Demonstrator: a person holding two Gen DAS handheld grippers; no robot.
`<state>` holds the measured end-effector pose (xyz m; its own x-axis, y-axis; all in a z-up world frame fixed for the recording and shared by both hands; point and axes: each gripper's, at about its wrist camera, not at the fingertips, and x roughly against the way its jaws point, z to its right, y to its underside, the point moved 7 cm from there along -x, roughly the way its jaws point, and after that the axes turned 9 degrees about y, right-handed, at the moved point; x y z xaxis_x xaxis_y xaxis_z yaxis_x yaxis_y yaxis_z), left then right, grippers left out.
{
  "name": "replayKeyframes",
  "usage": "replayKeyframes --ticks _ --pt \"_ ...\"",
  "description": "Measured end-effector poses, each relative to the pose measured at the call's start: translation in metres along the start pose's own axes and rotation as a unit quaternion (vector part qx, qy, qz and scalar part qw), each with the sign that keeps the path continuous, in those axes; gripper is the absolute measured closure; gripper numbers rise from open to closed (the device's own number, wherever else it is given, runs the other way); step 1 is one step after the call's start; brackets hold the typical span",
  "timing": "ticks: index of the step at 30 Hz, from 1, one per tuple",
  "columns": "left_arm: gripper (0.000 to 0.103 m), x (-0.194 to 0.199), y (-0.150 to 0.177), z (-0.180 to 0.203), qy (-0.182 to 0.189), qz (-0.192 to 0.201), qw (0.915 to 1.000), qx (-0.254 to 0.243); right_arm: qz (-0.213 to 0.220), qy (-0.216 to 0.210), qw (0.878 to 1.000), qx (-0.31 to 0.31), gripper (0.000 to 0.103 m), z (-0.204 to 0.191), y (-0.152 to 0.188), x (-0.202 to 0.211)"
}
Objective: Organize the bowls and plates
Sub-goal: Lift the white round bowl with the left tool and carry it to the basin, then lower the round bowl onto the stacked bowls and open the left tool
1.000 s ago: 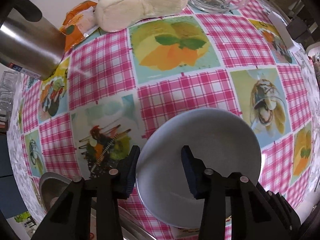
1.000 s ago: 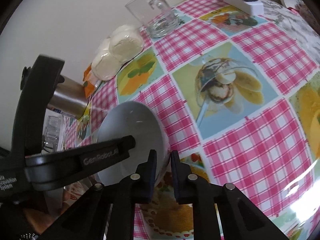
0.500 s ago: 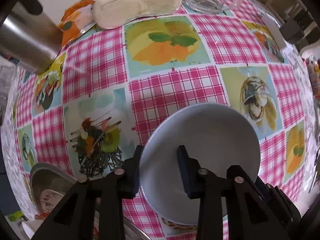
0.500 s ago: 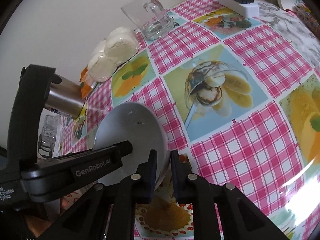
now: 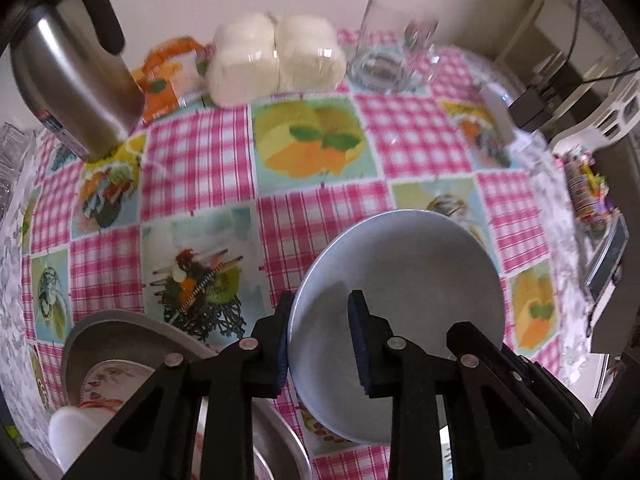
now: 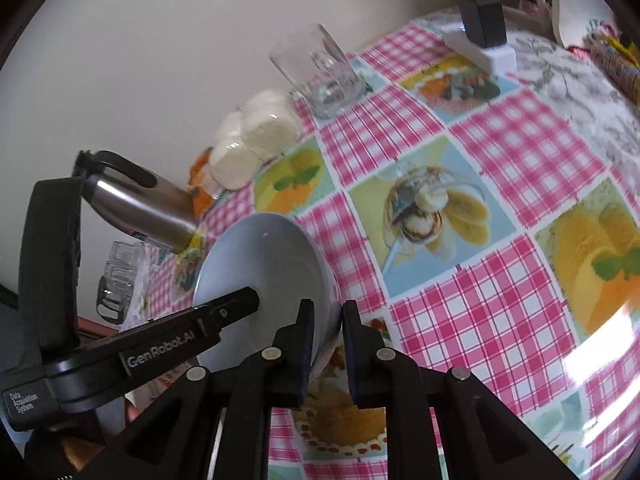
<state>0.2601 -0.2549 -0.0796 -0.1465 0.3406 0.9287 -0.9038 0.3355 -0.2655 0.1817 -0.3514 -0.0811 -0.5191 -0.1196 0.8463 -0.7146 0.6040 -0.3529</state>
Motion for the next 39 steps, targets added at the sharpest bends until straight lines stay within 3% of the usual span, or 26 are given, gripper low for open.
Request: replayKeyframes --ticks 12,22,39 --pt "0.075 0.071 0.008 -0.031 0.042 0.095 0.9939 0.036 0.039 -0.017 0.997 0.069 0.088 -0.059 0.007 0.048" --pt "0.075 0.125 0.035 -0.08 0.042 0.163 0.9837 0.065 0.043 -0.039 0.989 0.139 0.087 -0.12 0.038 0.062" --pt "0.074 0.171 0.083 -0.141 0.045 0.219 0.9681 0.114 0.026 -0.056 0.973 0.221 0.087 -0.192 0.089 0.064"
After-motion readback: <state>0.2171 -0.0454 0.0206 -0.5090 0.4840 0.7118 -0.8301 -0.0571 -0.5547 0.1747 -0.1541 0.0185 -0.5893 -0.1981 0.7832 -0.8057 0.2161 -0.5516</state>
